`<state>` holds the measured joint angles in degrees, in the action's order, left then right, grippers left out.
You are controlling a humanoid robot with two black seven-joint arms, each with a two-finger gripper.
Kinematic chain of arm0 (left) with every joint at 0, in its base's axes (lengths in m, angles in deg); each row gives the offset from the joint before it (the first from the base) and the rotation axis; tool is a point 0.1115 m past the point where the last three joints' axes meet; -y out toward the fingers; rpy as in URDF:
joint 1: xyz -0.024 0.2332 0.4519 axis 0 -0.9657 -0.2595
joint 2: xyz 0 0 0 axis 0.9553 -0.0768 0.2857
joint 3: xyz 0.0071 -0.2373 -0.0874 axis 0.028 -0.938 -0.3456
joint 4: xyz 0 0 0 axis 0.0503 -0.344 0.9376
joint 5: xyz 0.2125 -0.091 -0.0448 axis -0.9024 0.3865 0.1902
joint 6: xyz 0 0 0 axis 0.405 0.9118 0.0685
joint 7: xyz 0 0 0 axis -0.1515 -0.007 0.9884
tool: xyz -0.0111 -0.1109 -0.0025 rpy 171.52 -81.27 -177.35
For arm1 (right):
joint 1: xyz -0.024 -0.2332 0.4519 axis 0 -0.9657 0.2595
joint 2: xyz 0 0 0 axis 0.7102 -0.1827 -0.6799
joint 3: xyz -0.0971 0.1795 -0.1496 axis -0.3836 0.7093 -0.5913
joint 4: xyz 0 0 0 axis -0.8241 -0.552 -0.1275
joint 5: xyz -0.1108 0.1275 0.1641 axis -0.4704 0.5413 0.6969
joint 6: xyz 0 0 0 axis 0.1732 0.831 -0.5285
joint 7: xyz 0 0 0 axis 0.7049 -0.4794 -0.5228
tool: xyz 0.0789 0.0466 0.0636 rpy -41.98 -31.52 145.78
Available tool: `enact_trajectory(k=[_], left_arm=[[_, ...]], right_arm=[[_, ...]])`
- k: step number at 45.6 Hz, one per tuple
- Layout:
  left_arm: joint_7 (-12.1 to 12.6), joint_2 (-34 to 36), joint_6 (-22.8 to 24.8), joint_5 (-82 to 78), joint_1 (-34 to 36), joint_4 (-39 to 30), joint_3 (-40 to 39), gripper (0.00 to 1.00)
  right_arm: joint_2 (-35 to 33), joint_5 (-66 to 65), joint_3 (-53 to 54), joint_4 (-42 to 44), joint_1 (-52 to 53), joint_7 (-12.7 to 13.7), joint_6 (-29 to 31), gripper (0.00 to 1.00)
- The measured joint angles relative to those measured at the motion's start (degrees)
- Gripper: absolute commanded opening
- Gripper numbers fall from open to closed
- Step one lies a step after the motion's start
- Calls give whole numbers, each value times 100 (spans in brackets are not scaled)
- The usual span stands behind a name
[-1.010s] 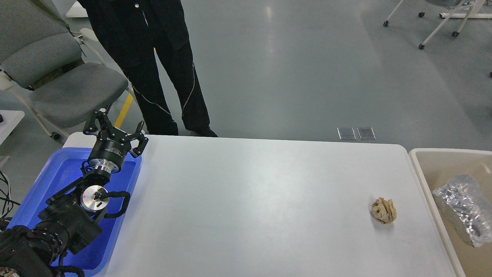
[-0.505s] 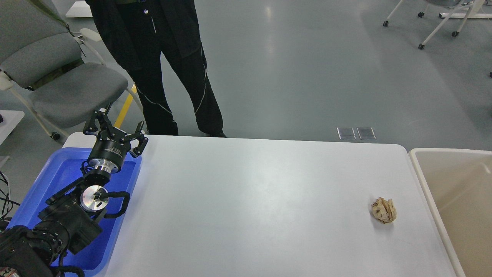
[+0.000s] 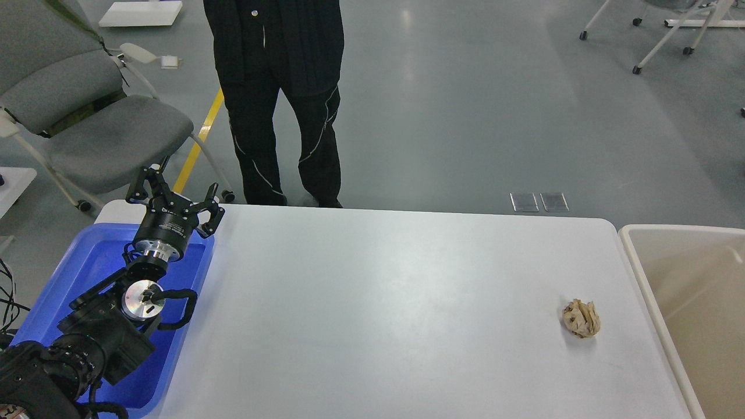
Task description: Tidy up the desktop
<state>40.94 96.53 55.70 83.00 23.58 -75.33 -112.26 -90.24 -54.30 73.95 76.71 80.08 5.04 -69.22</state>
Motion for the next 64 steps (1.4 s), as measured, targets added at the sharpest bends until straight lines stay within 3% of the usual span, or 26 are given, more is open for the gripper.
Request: enact_trajectory(k=[8,16,28,37,52,64], left_arm=[[0,-1,0,0,0,0,1,100],[0,0,0,0,0,1,5,100],[0,0,0,0,0,0,6,100],[0,0,0,0,0,0,8,100],[0,0,0,0,0,0,9,100],[0,0,0,0,0,0,9,100]], right_arm=[[-461,7,994,-796,208,-61,329,100],[-997,-40,2020,-2328,159,-93,341,100],[-1244,-571,3112,-4537,-157,-438,-251,100],[-857,-1259,3866,-5648,-548,-790,-915,100],[270,-2551,4244,-6126,-994,-1855,-1781,100],[883,-2867,4296,-5825,-1030,-2231,-2009,100]])
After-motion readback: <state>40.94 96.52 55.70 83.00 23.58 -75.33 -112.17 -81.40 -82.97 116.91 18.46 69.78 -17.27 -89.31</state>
